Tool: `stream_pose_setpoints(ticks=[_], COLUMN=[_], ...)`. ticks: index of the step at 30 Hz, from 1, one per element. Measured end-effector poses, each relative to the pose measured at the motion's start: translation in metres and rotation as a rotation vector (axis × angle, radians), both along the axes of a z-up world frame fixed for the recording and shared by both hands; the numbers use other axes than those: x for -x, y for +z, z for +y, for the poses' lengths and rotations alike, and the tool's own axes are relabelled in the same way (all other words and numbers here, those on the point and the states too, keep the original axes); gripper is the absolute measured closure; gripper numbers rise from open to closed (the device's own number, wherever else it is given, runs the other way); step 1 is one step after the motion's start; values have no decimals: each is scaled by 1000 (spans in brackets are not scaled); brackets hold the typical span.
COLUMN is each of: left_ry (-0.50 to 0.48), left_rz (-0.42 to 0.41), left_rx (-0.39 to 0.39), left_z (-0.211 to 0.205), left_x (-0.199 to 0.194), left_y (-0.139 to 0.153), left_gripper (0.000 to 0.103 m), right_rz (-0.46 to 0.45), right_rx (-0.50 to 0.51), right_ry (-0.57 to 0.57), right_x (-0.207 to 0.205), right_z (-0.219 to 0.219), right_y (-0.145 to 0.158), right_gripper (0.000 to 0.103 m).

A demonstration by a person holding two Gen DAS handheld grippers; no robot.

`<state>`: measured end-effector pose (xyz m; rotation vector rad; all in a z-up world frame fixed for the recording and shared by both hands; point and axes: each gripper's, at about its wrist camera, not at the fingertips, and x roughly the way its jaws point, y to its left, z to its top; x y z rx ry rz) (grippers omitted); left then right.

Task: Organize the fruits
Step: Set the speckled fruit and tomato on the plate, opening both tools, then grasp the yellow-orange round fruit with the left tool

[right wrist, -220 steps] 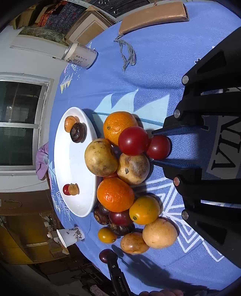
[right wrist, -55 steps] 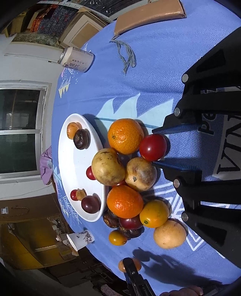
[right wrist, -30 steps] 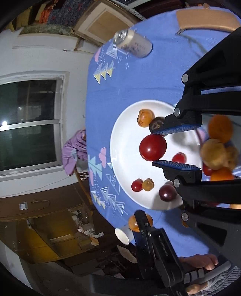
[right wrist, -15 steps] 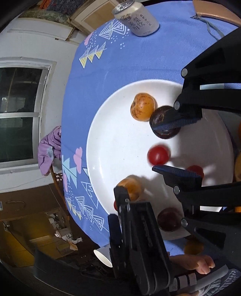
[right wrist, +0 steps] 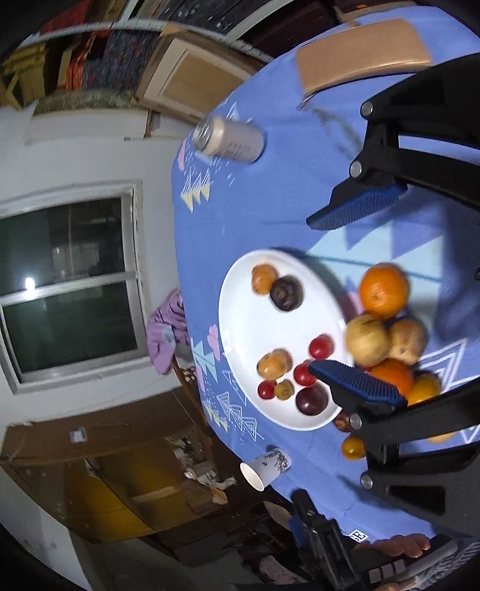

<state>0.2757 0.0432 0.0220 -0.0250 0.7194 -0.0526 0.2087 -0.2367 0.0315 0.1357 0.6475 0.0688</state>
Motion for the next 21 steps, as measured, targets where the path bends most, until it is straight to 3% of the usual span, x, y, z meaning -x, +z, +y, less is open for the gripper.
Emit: stream_pose_setpoints(ticks=[5,13,17,21], left_ry=[16,-37,-41,-31], left_rz=[84,120,143,111], left_rx=[11,22,-25,-100], left_z=[9,-5,-13,-20], left_x=[13,-1,-6,-3], left_y=[-43,-64,-75,-78], left_gripper=[14,14,14,14], right_rz=[27,38,26,24], right_rx=[-45,-61,-75,-61], right_ry=[-77,-114,-114,-105], right_x=[17,11,13,14], right_z=[-21,-33,-35,-31], right_y=[-22,-24,-21,-21], right_gripper=[22,20,17,17])
